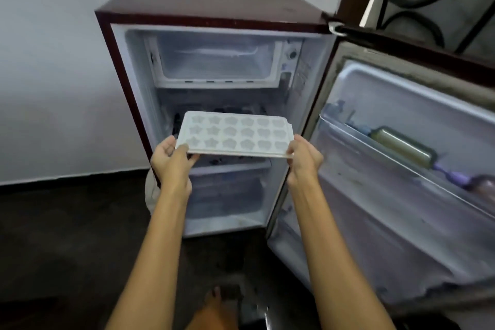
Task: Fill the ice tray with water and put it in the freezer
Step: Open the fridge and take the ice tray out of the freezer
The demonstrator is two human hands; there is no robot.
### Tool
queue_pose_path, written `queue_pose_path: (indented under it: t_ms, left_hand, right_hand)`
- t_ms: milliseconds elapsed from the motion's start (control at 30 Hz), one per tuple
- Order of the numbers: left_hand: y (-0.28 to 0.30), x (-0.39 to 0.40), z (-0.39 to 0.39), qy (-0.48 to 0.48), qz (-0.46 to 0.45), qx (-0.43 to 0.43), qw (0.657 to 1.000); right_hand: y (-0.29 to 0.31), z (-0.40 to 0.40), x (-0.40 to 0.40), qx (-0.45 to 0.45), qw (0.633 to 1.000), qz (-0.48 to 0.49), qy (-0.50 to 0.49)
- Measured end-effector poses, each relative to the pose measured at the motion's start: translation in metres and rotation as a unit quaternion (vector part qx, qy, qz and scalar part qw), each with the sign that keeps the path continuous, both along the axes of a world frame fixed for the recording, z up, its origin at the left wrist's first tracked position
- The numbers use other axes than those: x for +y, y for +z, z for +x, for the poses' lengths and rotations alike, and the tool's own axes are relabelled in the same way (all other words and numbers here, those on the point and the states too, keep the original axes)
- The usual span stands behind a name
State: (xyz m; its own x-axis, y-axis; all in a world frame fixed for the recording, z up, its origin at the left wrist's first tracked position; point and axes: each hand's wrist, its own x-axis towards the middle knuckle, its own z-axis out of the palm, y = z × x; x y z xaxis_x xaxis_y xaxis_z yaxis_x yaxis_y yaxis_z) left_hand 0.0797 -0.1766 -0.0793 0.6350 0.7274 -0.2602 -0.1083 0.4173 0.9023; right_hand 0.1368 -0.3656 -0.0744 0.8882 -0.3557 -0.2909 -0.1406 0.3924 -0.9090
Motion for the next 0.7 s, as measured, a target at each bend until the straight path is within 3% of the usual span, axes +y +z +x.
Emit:
queue_pose_path:
  t_ms: [700]
  left_hand:
    - [-0.018, -0.052, -0.018, -0.202, 0.007, 0.047, 0.978]
  right_hand:
    - [-0.010, -0.106, -0.047, 0.013, 0.969, 0.085, -0.231]
